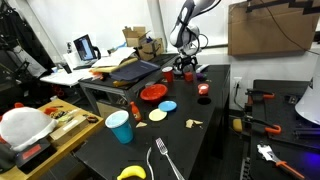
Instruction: Move the orange object to the left
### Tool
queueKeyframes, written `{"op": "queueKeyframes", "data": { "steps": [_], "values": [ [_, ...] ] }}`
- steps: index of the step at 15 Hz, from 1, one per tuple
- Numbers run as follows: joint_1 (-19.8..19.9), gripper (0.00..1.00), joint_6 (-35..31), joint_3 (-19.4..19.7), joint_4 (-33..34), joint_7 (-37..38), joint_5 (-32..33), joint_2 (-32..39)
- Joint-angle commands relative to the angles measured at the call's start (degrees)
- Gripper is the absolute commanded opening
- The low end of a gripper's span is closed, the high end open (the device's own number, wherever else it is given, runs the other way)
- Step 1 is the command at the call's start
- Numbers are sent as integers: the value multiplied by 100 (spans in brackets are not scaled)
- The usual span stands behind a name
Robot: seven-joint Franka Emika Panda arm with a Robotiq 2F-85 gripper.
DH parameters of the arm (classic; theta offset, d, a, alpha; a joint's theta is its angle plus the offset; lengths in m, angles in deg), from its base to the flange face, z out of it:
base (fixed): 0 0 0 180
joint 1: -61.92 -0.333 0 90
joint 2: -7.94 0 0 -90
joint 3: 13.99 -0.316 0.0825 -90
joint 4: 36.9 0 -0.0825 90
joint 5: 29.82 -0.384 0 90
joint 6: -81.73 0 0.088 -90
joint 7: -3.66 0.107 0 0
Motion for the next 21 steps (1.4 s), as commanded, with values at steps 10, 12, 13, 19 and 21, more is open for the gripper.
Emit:
{"op": "queueKeyframes", "data": {
  "steps": [10, 12, 13, 19, 21],
  "values": [
    [-32, 34, 99, -43, -51, -126, -86, -44],
    [-48, 26, 85, -25, -67, -110, -67, -58],
    [-55, 26, 88, -16, -76, -103, -58, -68],
    [-119, 26, 34, 35, -385, -203, 80, -331],
    [-165, 26, 24, 50, -534, -304, 166, -463]
  ]
}}
